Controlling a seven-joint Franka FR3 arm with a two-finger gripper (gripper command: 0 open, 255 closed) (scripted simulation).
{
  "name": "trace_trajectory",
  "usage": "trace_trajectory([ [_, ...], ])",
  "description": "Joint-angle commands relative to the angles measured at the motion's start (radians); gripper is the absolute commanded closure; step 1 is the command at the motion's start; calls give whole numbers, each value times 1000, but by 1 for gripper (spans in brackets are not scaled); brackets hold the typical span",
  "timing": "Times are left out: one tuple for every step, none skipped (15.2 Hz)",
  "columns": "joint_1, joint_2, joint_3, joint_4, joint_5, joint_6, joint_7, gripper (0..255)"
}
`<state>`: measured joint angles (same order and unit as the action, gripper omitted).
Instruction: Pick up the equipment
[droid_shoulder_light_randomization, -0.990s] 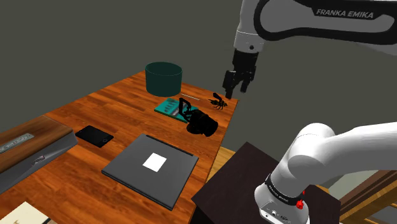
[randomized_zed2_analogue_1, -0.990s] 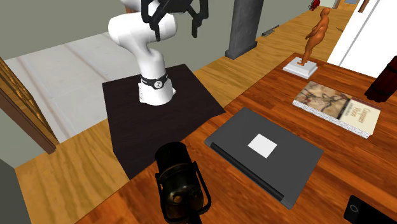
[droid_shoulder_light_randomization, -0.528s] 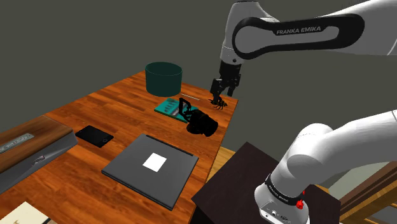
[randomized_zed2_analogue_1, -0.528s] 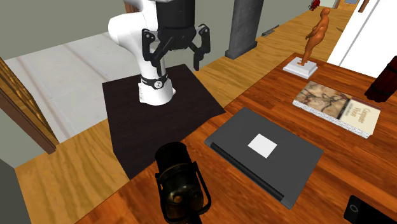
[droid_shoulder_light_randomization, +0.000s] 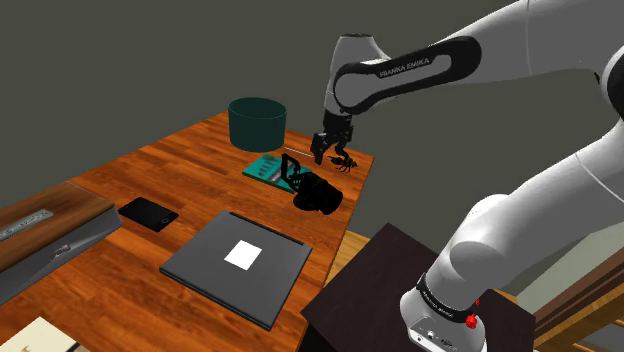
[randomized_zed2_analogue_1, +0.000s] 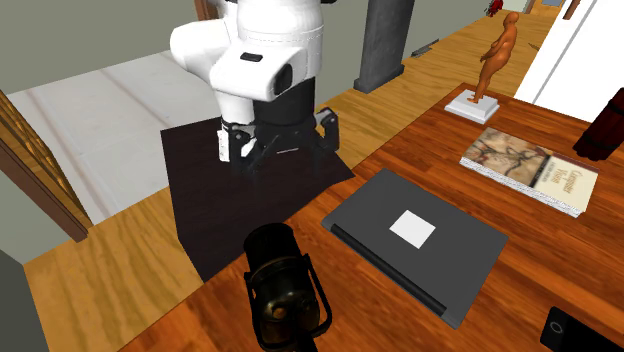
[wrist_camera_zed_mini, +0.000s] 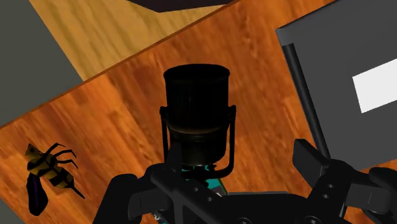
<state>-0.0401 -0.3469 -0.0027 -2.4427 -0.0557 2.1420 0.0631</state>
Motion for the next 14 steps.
trace_trajectory([
  [-6, 67, -10, 19, -6, 64, -14, 0],
  [-9, 104, -14, 33, -7, 93, -20, 0],
  [-11, 142, -17, 49, -9, 121, -26, 0],
  [-13, 179, -21, 67, -10, 148, -32, 0],
  [-15, 217, -25, 86, -10, 173, -38, 0],
  [-17, 254, -28, 106, -10, 198, -45, 0],
  [-20, 292, -31, 127, -10, 220, -51, 0],
  [-22, 329, -33, 150, -9, 242, -58, 0],
  [-24, 367, -35, 174, -7, 262, -64, 0],
  [-27, 405, -37, 200, -5, 281, -71, 0],
  [-29, 442, -39, 227, -3, 298, -78, 0],
  [-32, 480, -41, 255, 0, 314, -85, 0],
  [-35, 517, -42, 284, 3, 329, -92, 0],
  [-38, 555, -42, 315, 6, 342, -99, 0],
])
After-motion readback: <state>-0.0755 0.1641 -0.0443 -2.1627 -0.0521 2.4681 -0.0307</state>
